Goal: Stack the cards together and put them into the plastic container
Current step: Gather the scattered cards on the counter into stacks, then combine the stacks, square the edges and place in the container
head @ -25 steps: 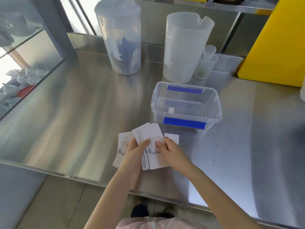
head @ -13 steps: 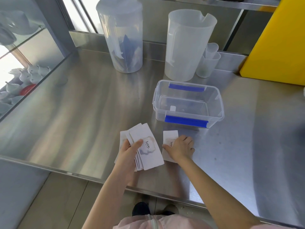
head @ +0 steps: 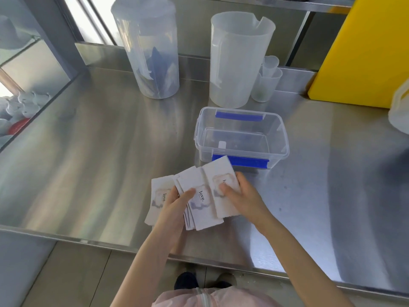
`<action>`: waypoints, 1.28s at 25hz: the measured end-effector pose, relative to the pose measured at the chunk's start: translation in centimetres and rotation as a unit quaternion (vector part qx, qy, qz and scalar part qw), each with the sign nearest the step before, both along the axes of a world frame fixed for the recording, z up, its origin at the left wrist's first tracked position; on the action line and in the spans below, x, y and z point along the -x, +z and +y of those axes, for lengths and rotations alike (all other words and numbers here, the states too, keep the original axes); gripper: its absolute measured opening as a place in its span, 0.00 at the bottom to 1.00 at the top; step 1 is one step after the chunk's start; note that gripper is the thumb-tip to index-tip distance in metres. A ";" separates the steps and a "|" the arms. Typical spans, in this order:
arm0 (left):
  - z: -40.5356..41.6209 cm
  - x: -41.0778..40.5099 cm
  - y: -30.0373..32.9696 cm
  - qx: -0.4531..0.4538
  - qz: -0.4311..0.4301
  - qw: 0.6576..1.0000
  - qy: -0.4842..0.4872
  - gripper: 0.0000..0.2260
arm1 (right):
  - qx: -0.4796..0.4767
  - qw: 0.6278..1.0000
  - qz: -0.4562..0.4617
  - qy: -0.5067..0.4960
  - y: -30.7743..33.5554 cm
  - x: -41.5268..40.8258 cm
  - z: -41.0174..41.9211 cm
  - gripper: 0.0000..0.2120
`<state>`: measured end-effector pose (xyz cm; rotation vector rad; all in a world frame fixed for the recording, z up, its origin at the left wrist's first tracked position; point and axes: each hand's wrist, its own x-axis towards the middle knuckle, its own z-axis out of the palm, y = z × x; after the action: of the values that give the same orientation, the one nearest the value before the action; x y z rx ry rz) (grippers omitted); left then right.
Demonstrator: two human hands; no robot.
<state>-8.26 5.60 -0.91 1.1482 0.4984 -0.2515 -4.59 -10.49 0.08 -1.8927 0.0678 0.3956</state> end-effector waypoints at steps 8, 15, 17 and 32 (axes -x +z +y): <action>-2.0 -0.3 -0.2 0.040 0.007 0.999 -0.033 0.16 | 0.087 0.995 -0.001 0.058 -1.5 1.9 1.2 0.12; -2.9 -0.4 -1.6 0.050 -0.016 0.998 -0.025 0.11 | 0.030 0.998 0.036 0.040 -2.4 3.0 -1.6 0.09; -2.7 -0.7 -2.2 -0.017 -0.039 0.998 -0.038 0.08 | 0.089 0.994 -0.006 0.068 -1.7 2.7 -3.2 0.09; -3.9 0.1 -6.1 -0.347 -0.116 0.905 -0.218 0.11 | 0.118 0.992 -0.044 -0.022 -5.9 4.4 -6.0 0.30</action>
<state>-8.40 1.67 -7.05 1.9661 0.0991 -0.3285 -8.94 -16.47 -5.84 -2.1351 0.1003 0.2827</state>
